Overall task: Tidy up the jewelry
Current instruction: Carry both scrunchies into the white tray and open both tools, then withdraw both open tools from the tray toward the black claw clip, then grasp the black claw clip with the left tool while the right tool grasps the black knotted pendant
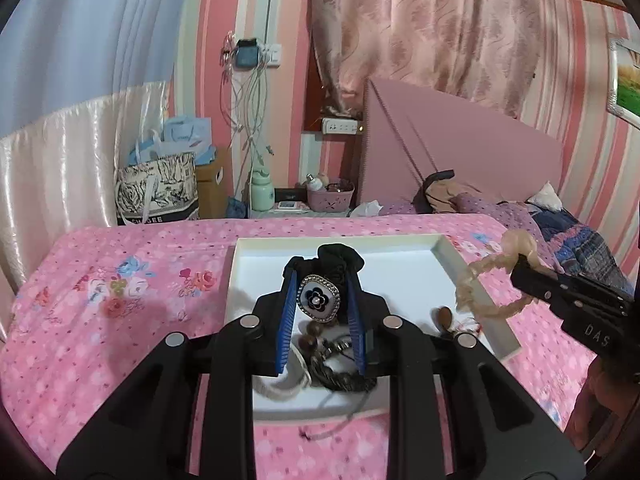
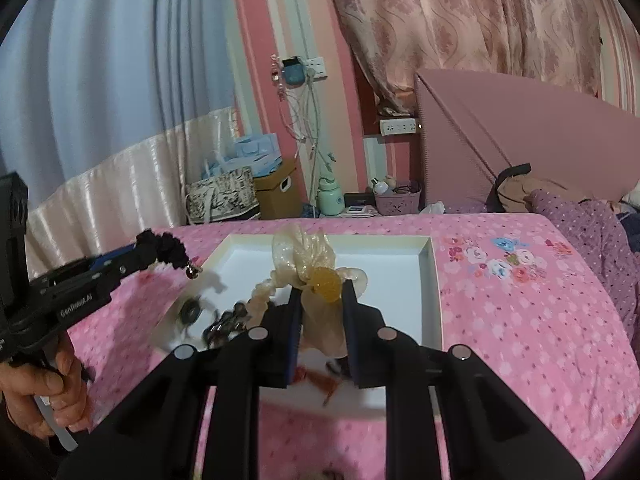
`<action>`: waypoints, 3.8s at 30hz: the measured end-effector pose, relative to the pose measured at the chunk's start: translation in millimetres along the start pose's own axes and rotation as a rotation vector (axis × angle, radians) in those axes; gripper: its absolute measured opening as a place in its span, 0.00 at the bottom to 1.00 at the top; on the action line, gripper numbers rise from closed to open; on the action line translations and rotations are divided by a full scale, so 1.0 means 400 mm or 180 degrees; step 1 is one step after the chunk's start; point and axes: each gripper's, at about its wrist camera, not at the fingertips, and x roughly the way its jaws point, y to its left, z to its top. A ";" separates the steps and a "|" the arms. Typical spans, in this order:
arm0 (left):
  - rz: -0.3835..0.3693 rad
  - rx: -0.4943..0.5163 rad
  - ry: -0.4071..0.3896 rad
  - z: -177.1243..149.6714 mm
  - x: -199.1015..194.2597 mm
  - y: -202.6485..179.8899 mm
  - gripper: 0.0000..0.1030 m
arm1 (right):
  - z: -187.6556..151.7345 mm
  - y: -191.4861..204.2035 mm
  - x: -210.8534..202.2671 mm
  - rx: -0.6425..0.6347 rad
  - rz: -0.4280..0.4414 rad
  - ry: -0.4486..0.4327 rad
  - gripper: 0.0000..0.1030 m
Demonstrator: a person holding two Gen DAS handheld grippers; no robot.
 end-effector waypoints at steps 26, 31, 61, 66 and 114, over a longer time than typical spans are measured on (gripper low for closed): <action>0.0162 -0.0111 0.0712 -0.096 0.316 0.039 0.22 | -0.043 -0.006 0.313 -0.0171 -0.0165 0.0628 0.21; 0.0203 -0.0115 0.0741 -0.098 0.325 0.040 0.22 | -0.046 -0.007 0.314 -0.0192 -0.0179 0.0655 0.22; 0.0287 -0.0364 0.0267 -0.011 0.199 0.108 0.52 | 0.044 -0.080 0.171 0.0057 -0.0128 0.0150 0.39; 0.0267 -0.0379 0.0118 0.024 0.133 0.117 0.59 | 0.063 -0.080 0.105 0.0063 -0.0091 0.0053 0.42; 0.0871 -0.0474 0.0964 -0.428 -0.173 0.422 0.69 | -0.354 -0.004 -0.008 -0.0125 -0.0338 0.1100 0.46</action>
